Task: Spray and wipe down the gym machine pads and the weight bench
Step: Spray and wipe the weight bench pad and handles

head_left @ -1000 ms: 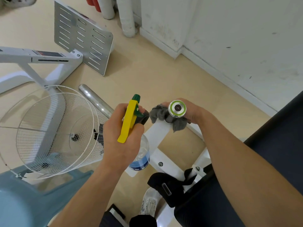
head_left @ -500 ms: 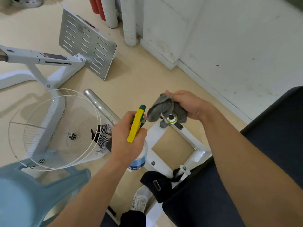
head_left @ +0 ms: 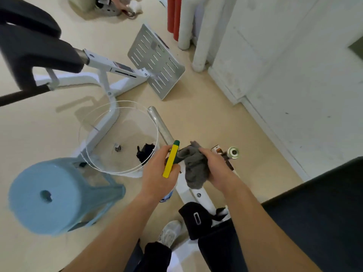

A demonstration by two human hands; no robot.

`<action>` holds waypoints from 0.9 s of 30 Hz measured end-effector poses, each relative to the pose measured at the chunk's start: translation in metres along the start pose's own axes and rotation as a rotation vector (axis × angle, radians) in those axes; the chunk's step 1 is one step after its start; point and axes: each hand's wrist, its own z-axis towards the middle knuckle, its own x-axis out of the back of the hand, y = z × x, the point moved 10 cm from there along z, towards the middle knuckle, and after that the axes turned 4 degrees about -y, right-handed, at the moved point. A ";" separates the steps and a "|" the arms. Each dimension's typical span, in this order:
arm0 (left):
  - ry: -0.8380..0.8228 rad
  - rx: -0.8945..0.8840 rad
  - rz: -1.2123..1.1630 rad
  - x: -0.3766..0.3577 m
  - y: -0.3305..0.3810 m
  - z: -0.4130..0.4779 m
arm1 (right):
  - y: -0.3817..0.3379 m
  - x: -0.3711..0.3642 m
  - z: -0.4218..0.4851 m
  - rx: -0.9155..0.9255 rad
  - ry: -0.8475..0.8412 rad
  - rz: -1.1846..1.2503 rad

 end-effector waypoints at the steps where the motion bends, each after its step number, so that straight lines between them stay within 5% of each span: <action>1: 0.021 0.010 0.004 0.011 -0.005 -0.004 | 0.006 -0.016 0.002 -0.034 0.006 0.013; 16: 0.324 0.219 0.057 0.170 -0.087 -0.068 | -0.065 -0.224 0.009 0.006 -0.074 0.001; 27: 0.408 0.277 0.029 0.182 -0.090 -0.094 | -0.036 -0.187 -0.049 0.027 -0.071 -0.357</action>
